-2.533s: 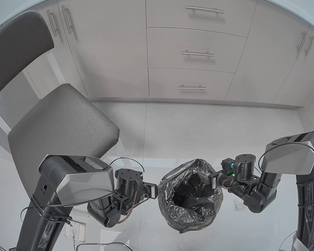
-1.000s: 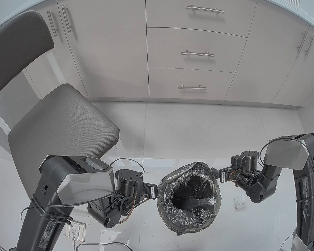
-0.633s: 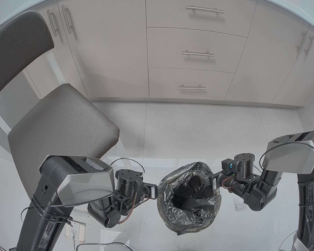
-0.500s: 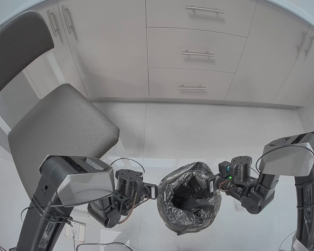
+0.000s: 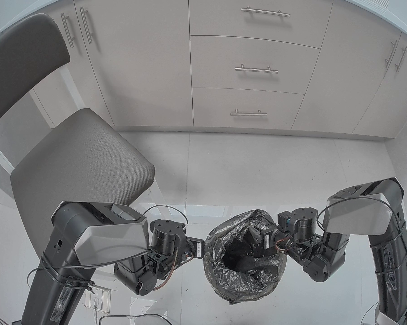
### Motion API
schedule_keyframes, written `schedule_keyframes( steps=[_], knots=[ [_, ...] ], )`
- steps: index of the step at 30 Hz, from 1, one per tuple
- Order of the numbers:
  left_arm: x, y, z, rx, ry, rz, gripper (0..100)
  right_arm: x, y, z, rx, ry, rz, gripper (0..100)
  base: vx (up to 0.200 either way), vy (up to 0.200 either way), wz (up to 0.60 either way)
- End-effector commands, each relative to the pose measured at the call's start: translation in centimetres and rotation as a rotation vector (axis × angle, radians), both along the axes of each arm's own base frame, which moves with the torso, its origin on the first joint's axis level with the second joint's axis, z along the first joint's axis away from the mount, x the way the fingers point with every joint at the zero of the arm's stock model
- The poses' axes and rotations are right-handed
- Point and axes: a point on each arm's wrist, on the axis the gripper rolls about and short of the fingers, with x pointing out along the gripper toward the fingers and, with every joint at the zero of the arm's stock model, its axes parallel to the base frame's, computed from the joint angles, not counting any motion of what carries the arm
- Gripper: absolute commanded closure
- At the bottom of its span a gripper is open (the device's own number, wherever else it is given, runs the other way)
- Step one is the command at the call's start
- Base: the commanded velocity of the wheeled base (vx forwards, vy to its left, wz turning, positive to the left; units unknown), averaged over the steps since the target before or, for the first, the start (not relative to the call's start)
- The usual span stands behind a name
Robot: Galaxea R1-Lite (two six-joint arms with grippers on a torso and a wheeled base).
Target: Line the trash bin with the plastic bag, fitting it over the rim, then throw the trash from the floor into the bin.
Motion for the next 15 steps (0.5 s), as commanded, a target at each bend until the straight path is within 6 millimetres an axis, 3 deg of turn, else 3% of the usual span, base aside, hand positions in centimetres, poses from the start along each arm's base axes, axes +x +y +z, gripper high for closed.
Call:
schedule_keyframes(
  steps=[1,7,15],
  knots=[
    [0.0,0.0,-0.1,0.002,0.003,0.000,0,0.0,0.2,-0.5,-0.002,0.006,0.003,0,0.000,0.000,0.00],
    [0.0,0.0,-0.1,0.001,0.002,0.000,0,1.6,-0.2,-0.8,0.008,-0.038,-0.096,0,0.000,0.000,0.00],
    [0.0,0.0,-0.1,0.001,0.002,0.000,0,2.3,-0.4,-1.4,0.034,-0.039,-0.121,0,0.000,0.000,0.00]
  ],
)
